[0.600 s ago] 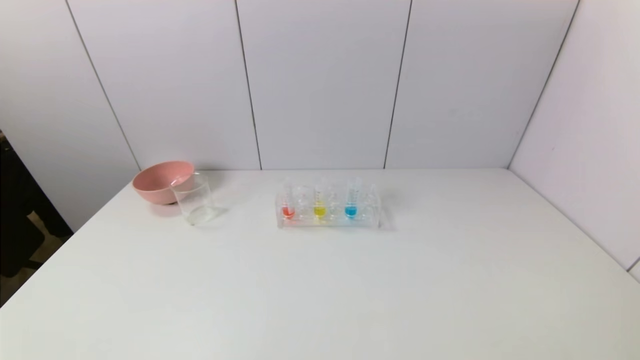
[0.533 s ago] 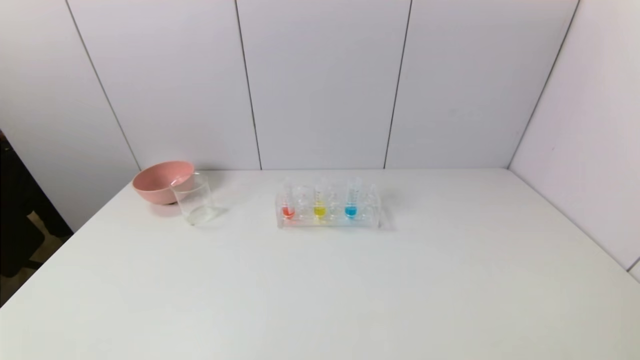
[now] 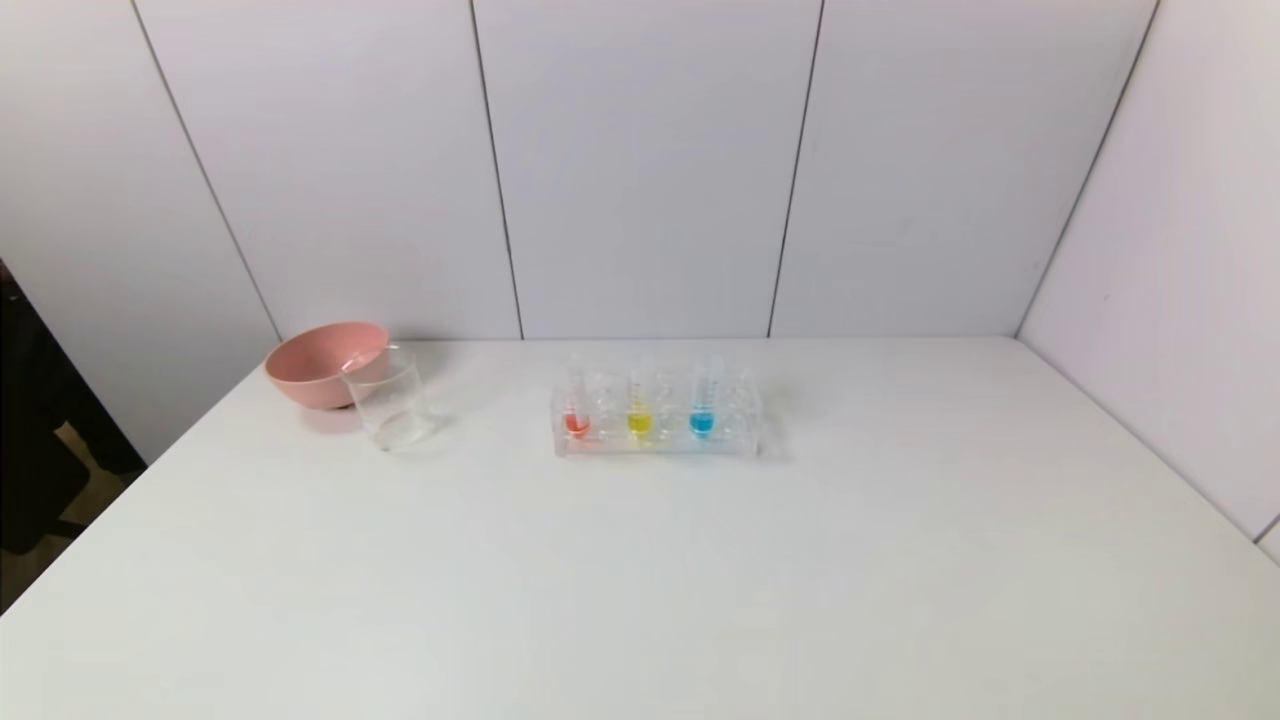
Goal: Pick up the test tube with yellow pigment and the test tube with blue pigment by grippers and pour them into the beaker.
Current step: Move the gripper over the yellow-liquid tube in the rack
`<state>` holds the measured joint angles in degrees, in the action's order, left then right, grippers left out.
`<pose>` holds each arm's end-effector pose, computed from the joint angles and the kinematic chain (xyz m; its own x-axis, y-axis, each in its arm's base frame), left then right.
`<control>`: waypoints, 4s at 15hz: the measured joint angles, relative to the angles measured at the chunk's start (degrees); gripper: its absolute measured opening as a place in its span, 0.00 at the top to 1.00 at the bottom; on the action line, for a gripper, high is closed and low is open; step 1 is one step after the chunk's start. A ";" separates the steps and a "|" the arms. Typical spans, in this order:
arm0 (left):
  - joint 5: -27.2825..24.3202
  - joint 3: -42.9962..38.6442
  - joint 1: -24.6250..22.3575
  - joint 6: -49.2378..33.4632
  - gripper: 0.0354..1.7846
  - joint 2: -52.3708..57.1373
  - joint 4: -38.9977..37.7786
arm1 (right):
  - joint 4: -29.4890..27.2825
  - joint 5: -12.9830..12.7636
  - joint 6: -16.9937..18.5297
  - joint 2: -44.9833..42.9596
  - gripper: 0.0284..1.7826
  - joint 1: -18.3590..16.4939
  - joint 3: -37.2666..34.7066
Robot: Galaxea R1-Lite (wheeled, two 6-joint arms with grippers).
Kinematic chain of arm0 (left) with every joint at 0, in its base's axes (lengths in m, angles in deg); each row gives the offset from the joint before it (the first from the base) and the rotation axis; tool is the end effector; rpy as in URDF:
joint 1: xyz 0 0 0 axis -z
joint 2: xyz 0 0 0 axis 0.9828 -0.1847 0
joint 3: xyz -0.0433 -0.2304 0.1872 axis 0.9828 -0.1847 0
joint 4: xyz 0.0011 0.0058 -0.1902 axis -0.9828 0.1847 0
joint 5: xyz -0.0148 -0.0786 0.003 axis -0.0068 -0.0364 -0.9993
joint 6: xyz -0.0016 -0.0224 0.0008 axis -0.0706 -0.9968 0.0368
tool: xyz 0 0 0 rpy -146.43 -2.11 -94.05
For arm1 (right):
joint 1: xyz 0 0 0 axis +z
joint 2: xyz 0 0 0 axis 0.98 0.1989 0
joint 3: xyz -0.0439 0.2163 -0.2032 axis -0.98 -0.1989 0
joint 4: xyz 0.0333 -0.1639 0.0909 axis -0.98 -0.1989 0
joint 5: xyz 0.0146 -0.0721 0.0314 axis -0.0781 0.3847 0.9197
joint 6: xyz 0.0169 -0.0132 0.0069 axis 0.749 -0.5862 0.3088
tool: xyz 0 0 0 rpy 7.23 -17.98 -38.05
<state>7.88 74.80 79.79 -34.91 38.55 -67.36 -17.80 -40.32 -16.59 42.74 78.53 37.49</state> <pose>-0.0252 0.0007 0.0786 0.9996 0.0150 -0.0246 -0.0154 0.9997 -0.0186 -0.0226 -0.0008 0.0758 0.9993 -0.0382 0.0010 0.0379 0.9948 0.0942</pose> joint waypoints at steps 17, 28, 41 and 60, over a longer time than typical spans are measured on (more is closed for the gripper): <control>-3.22 25.44 3.91 -2.21 0.01 -40.39 -17.25 | 0.00 0.00 0.00 0.00 0.04 0.00 0.00; 9.42 38.61 14.77 -5.27 0.01 -87.98 -56.69 | -0.02 0.00 -0.04 0.00 0.04 0.00 0.00; 25.14 43.46 38.61 -8.11 0.01 -103.47 -64.39 | 0.00 0.00 -0.02 0.00 0.04 0.00 0.00; 33.05 56.17 41.97 -2.40 0.01 -127.95 -75.65 | 0.00 0.00 0.02 0.00 0.04 0.00 0.00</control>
<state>40.93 130.98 121.77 -37.31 -89.40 -143.02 -17.80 -40.32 -16.57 42.74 78.53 37.49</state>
